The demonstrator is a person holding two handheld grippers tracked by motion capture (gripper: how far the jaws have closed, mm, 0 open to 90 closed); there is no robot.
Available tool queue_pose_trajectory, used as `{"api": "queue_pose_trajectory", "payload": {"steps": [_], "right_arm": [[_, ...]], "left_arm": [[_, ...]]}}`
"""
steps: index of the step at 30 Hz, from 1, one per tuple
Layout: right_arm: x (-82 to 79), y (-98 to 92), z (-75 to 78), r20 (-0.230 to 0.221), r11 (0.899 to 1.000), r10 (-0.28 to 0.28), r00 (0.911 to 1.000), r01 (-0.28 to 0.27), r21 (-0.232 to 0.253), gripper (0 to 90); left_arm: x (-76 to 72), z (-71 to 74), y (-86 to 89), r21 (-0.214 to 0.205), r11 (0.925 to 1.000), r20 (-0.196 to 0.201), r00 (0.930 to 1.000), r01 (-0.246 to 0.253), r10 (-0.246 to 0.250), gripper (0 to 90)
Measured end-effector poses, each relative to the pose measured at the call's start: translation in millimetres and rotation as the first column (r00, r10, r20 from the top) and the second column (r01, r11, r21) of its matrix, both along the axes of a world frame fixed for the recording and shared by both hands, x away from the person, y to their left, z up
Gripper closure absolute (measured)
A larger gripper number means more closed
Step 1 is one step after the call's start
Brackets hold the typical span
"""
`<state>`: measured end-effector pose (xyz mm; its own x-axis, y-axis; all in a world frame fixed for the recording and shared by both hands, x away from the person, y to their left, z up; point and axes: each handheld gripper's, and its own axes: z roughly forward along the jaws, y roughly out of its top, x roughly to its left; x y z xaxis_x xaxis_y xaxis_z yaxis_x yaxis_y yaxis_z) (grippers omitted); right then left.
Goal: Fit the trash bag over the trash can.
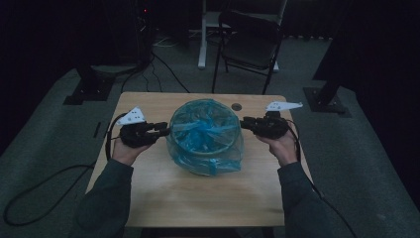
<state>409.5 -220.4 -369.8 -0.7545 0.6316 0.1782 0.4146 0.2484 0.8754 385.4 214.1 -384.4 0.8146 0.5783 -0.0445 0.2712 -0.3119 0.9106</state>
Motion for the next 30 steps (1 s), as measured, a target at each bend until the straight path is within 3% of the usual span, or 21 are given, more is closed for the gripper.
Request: {"api": "queue_pose_trajectory", "payload": {"steps": [10,30], "right_arm": [[26.5,10.3,2.8,-0.001,0.999,-0.036,0.9994,0.036,-0.004,71.6],[58.9,32.5,-4.3,-0.051,1.0,-0.016,0.9985,0.015,-0.019,72.2]], "left_arm": [[21.9,4.8,-5.7,-0.002,0.9985,-0.006,0.9985,-0.055,0.055,68.9],[61.2,1.0,-29.0,0.022,0.9959,-0.047,0.9949,-0.088,0.089,70.8]]}}
